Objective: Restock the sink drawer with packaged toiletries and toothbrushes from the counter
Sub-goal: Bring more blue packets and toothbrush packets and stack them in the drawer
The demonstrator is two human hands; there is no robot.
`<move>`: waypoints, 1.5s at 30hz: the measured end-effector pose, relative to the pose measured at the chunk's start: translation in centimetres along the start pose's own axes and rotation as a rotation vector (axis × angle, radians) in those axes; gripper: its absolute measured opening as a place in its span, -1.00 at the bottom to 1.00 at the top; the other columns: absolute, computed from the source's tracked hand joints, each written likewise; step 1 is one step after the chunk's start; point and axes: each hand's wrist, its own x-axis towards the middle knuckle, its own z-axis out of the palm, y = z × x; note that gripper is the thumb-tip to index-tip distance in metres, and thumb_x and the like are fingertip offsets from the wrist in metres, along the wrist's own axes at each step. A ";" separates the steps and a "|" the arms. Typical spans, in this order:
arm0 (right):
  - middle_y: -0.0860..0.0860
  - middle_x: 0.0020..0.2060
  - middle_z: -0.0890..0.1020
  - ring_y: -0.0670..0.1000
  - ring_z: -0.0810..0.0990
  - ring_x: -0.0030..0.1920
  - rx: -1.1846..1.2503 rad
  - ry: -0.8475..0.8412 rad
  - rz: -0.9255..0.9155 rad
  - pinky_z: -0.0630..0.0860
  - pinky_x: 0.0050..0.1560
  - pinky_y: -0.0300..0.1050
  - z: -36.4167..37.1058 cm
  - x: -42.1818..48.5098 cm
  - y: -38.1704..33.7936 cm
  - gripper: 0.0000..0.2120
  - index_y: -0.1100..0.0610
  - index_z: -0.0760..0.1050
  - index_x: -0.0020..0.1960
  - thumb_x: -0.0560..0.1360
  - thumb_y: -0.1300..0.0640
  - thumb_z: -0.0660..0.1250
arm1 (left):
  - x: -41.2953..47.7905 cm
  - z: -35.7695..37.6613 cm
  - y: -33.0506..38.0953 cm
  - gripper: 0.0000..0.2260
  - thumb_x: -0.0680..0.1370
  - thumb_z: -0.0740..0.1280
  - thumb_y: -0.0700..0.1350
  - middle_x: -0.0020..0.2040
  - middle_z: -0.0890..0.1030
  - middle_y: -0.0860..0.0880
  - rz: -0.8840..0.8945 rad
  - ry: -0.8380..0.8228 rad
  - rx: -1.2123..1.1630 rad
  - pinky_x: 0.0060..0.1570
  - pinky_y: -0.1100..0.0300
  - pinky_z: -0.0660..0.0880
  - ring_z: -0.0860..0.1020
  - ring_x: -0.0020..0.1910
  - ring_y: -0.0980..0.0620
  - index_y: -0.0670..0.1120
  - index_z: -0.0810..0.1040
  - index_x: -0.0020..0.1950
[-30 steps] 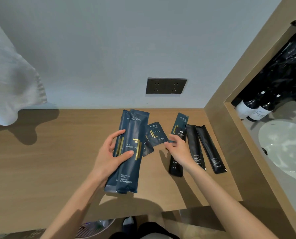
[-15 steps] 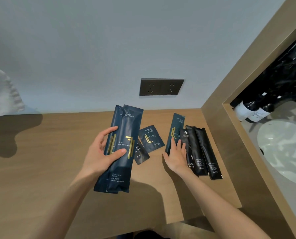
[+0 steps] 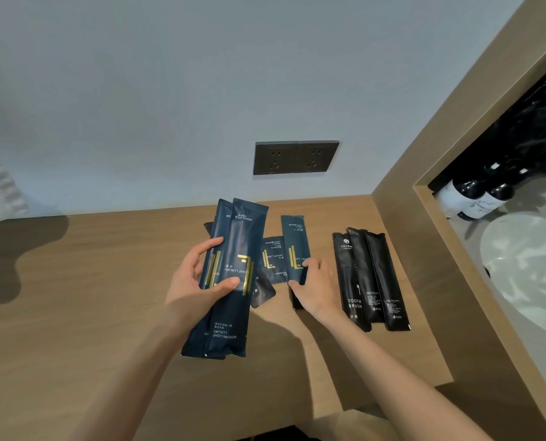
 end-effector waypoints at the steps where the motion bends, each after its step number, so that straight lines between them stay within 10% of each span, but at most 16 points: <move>1: 0.08 0.28 0.39 0.12 0.33 0.32 0.035 0.002 0.041 0.39 0.27 0.05 0.0 0.2 -0.2 -0.50 0.10 0.31 0.33 0.46 0.04 0.40 | 0.0 0.0 -0.1 -0.42 0.38 0.50 -0.30 0.20 0.59 -0.02 -0.006 0.002 0.000 -0.10 0.00 0.65 0.65 0.05 -0.05 0.23 0.47 0.23; 9: 0.10 0.32 0.38 0.15 0.43 0.30 0.318 0.011 0.201 0.45 0.23 0.06 -0.7 1.0 -0.2 -0.19 0.10 0.21 0.42 0.30 0.21 0.57 | 0.1 -0.2 -0.5 -0.41 0.38 0.50 -0.31 0.18 0.60 -0.05 -0.020 0.014 0.025 -0.13 0.06 0.65 0.65 0.03 -0.06 0.15 0.45 0.29; 17: 0.09 0.17 0.56 0.11 0.55 0.20 0.593 -0.005 0.212 0.53 0.17 0.08 -4.2 -1.6 0.8 -0.35 0.00 0.23 0.47 0.47 0.31 0.39 | 0.3 1.1 0.1 -0.41 0.38 0.50 -0.32 0.21 0.59 -0.07 0.019 -0.039 0.087 0.02 0.04 0.62 0.63 0.08 -0.03 0.15 0.45 0.28; 23: -0.07 0.04 0.59 -0.20 0.56 -0.05 0.865 0.055 0.076 0.47 -0.21 -0.48 -12.5 -8.2 2.4 -0.69 0.09 0.48 0.25 0.53 0.28 0.34 | -0.1 5.3 2.3 -0.43 0.39 0.50 -0.26 0.19 0.59 -0.05 0.065 -0.133 0.106 -0.07 0.07 0.63 0.64 0.05 -0.01 0.17 0.43 0.28; 34: 0.04 0.00 0.72 -0.05 0.69 -0.06 1.460 0.190 0.122 0.59 -0.13 -0.25 -21.6 -21.4 13.4 -0.78 0.16 0.56 0.15 0.52 0.26 0.31 | -8.1 20.6 4.7 -0.41 0.39 0.50 -0.22 0.19 0.58 0.05 0.230 -0.425 0.119 -0.07 0.17 0.62 0.64 0.03 0.13 0.15 0.40 0.32; 45: 0.09 0.02 0.70 0.05 0.68 0.04 1.397 0.311 0.183 0.59 0.04 -0.09 -24.7 -31.8 30.1 -0.78 0.22 0.55 0.13 0.49 0.24 0.38 | -21.2 40.7 -0.9 -0.43 0.39 0.51 -0.26 0.18 0.62 0.03 0.257 -0.588 0.084 0.11 0.10 0.57 0.62 0.09 0.13 0.10 0.44 0.32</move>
